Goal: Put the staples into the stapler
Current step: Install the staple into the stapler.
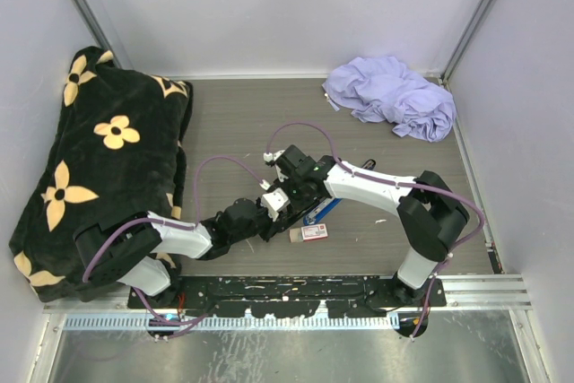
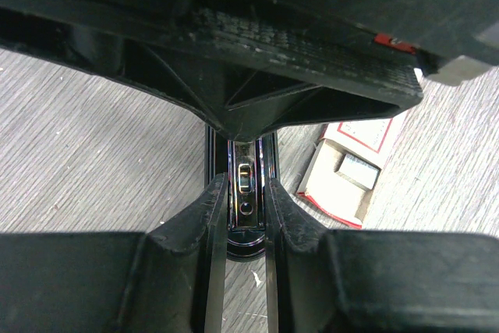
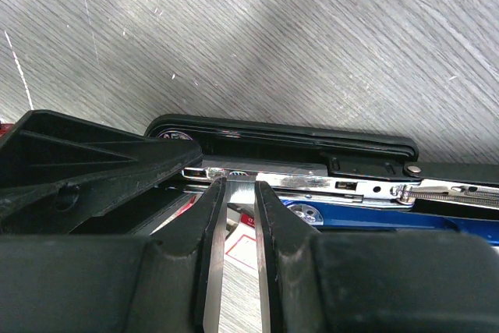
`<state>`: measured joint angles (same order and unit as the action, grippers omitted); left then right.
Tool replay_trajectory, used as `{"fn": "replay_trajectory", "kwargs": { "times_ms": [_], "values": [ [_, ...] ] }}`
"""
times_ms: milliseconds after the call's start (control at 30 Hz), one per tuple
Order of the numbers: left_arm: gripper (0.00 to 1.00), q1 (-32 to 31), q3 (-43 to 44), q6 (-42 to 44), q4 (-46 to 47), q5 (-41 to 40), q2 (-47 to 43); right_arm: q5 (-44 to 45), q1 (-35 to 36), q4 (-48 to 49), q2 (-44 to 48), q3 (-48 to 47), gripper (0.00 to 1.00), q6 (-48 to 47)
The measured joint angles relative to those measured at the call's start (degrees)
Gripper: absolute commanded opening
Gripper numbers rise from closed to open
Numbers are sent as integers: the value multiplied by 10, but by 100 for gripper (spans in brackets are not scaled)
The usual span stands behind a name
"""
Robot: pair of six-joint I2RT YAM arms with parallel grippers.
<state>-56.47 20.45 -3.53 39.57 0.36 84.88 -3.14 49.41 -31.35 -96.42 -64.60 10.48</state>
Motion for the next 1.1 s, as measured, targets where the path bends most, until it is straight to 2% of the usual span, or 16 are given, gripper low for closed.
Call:
{"fn": "replay_trajectory", "kwargs": {
  "times_ms": [1100],
  "values": [
    [11, -1, 0, 0, 0, -2, 0, -4, 0, 5, -15, 3, 23, 0]
  ]
}}
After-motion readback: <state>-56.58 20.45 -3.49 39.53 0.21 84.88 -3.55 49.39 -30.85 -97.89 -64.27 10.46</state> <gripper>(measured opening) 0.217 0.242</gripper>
